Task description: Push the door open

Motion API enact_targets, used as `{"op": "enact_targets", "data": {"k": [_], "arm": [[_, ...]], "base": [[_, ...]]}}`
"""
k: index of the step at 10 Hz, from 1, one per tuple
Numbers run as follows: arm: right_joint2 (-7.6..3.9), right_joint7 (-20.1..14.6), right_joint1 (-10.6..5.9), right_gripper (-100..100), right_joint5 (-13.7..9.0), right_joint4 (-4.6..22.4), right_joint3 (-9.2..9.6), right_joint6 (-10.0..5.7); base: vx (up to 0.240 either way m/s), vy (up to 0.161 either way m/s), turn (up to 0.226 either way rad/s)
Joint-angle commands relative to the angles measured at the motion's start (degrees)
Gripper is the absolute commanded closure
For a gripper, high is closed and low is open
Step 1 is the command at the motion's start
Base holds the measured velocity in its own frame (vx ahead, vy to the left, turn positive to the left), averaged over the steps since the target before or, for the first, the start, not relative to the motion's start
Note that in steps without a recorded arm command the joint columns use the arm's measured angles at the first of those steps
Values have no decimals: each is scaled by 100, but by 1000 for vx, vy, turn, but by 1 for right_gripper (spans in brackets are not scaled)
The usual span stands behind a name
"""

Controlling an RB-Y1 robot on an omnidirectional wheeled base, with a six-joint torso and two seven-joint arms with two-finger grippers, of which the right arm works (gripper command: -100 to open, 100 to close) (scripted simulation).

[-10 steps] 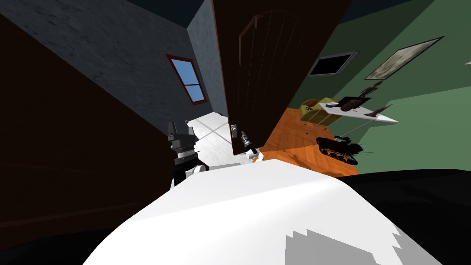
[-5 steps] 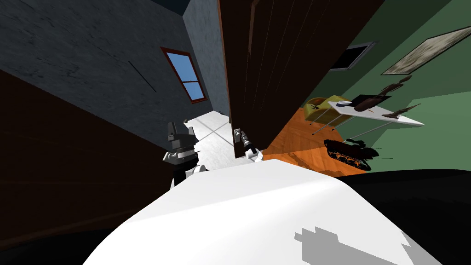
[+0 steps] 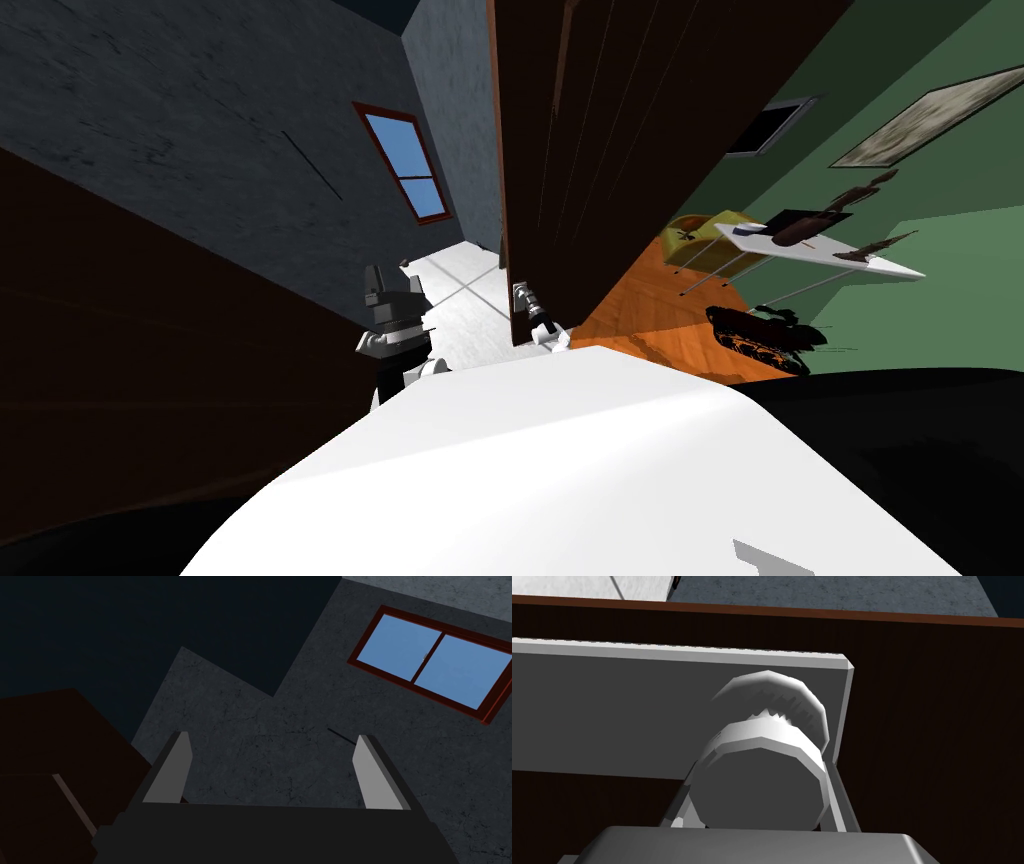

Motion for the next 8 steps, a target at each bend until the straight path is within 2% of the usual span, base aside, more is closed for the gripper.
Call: {"op": "enact_targets", "data": {"k": [1, 3, 4, 7, 8], "arm": [[-8, -1, 10, 100, -2, 3, -9, 1], [-8, -1, 10, 100, -2, 3, -9, 1], [-129, 94, 59, 100, -106, -37, 143, 15], [-322, 312, 162, 100, -356, -153, 463, 29], [-393, 283, 208, -100, -329, -195, 480, 46]], "base": [[-15, -8, 2], [-4, 0, -2], [71, 4, -225], [164, -9, -281], [-13, -57, -28]]}}
